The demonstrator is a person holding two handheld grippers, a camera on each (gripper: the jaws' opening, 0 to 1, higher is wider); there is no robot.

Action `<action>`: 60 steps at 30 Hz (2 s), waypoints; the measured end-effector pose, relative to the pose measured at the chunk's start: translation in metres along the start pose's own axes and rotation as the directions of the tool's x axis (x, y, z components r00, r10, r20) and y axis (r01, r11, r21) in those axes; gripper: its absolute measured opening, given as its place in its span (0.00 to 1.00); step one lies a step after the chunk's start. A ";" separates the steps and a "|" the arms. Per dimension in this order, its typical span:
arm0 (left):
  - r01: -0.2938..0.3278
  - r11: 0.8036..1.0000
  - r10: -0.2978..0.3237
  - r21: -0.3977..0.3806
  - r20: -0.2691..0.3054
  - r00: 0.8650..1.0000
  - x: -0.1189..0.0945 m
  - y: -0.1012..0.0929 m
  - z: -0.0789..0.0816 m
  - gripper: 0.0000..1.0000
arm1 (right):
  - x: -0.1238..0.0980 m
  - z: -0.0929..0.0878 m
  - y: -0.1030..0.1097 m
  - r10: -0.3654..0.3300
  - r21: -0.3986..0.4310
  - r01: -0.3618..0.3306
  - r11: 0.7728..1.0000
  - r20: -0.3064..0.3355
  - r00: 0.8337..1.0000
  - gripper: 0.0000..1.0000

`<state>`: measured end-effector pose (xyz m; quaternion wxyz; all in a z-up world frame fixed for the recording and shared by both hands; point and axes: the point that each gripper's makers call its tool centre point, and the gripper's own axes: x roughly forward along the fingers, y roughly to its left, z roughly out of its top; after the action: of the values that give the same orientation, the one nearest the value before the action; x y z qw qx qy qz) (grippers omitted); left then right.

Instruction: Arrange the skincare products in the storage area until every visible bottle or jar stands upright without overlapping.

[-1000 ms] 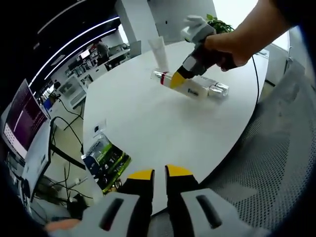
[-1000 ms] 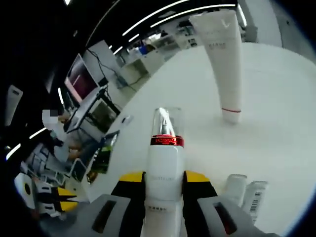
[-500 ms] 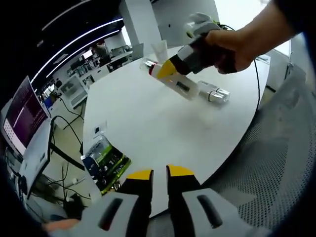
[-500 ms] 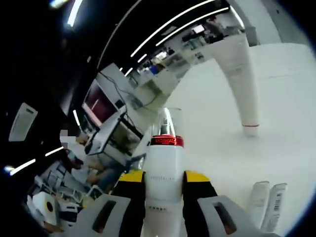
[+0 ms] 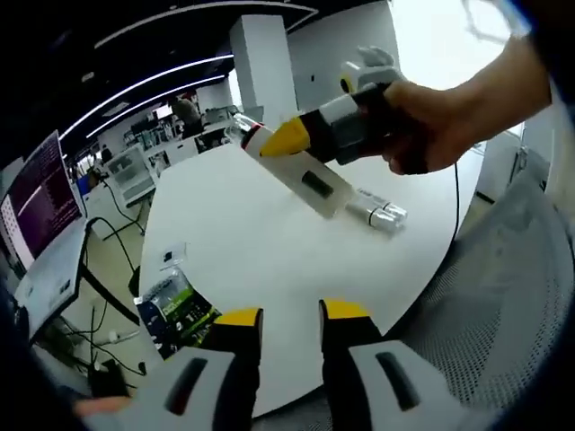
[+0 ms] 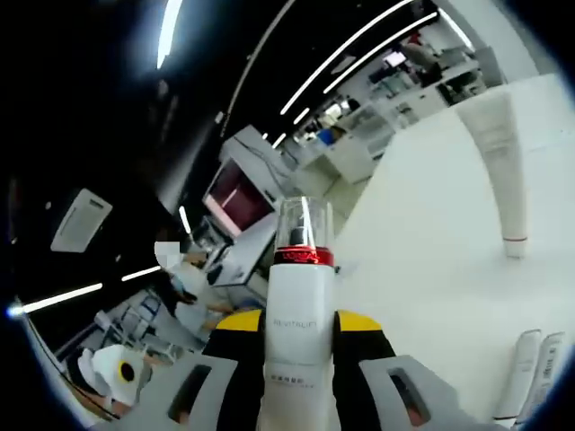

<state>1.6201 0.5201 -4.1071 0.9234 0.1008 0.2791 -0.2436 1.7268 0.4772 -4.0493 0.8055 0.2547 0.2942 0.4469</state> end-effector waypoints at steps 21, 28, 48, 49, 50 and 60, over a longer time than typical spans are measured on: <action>0.188 0.901 -0.105 -0.391 0.222 0.969 -0.016 -0.008 0.064 0.45 | -0.004 0.023 0.088 0.200 -0.103 -0.195 0.975 0.040 0.979 0.25; 0.200 0.880 -0.101 -0.430 0.241 0.965 -0.017 -0.005 0.066 0.42 | -0.002 0.016 0.103 0.233 -0.134 -0.229 0.964 0.018 0.972 0.25; 0.138 0.905 -0.056 -0.403 0.210 0.976 -0.019 0.002 0.058 0.14 | -0.001 0.019 0.116 0.279 -0.170 -0.273 0.947 0.012 0.960 0.25; 0.131 0.907 -0.049 -0.401 0.209 0.977 -0.020 0.004 0.058 0.13 | -0.002 0.019 0.117 0.282 -0.172 -0.276 0.946 0.010 0.959 0.25; 0.127 0.906 -0.043 -0.403 0.212 0.976 -0.020 0.005 0.058 0.12 | -0.002 0.019 0.118 0.284 -0.171 -0.278 0.945 0.011 0.959 0.25; 0.110 0.908 -0.014 -0.405 0.231 0.973 -0.024 0.011 0.062 0.05 | -0.006 0.011 0.121 0.286 -0.170 -0.282 0.944 -0.001 0.958 0.25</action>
<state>1.6367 0.5190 -4.0421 0.9408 -0.1348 0.2221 -0.2178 1.6632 0.5272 -3.9590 0.7547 0.2306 0.2059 0.5786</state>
